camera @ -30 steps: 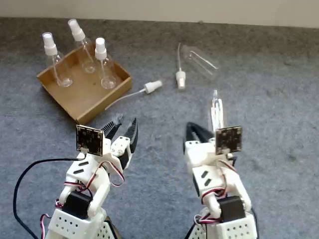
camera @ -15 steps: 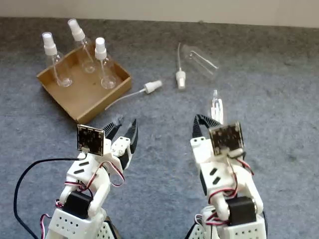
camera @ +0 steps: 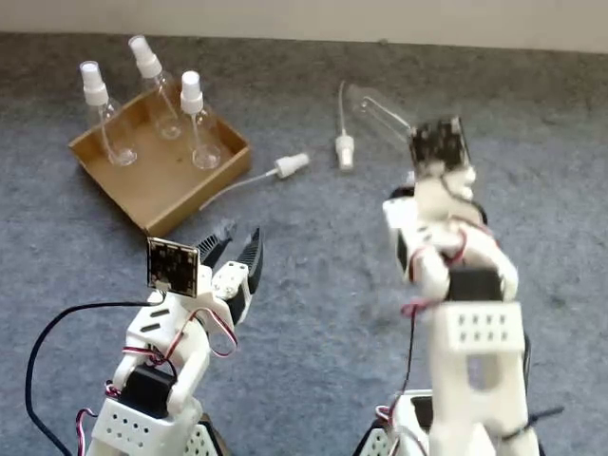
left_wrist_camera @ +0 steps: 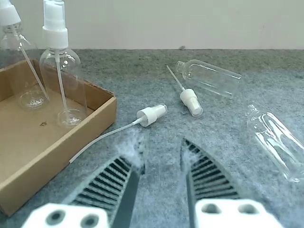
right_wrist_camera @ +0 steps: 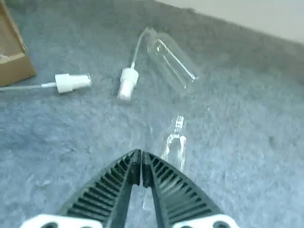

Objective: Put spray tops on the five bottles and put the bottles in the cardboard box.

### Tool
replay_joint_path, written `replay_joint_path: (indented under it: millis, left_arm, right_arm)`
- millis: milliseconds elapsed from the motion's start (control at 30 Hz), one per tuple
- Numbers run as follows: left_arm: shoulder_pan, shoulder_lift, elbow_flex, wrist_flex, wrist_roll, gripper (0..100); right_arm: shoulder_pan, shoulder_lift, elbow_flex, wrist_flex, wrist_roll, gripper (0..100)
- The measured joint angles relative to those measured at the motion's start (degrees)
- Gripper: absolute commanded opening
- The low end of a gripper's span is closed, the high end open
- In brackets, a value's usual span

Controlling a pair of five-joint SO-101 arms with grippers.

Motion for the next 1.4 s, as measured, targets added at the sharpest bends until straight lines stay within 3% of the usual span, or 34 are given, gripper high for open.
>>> replay_joint_path:
  millis: [100,300,767,867,1067,1233,1400]
  left_arm:
    - [0.00,0.00,0.00,0.00,0.00,9]
    - [0.00,0.00,0.00,0.09,0.00,9]
    - [0.00,0.00,0.00,0.09,0.00,9]
    - [0.00,0.00,0.00,0.09,0.00,9]
    - [0.00,0.00,0.35,0.09,0.00,9]
    - [0.00,0.00,0.35,0.09,0.00,9]
    - [0.00,0.00,0.35,0.09,0.00,9]
  right_arm:
    - [0.00,7.56,-8.09,4.92,0.00,1.3]
    - [1.05,19.69,-22.42,10.90,0.00,12.4]
    - [5.19,51.08,-48.18,25.32,0.00,12.5]
    - [6.51,58.29,-53.98,25.49,0.00,11.7]
    - [10.37,71.91,-66.90,21.19,0.09,0.3]
    - [10.29,81.41,-77.63,13.01,0.09,3.1]
    - [8.44,87.38,-89.67,12.92,5.01,18.5]
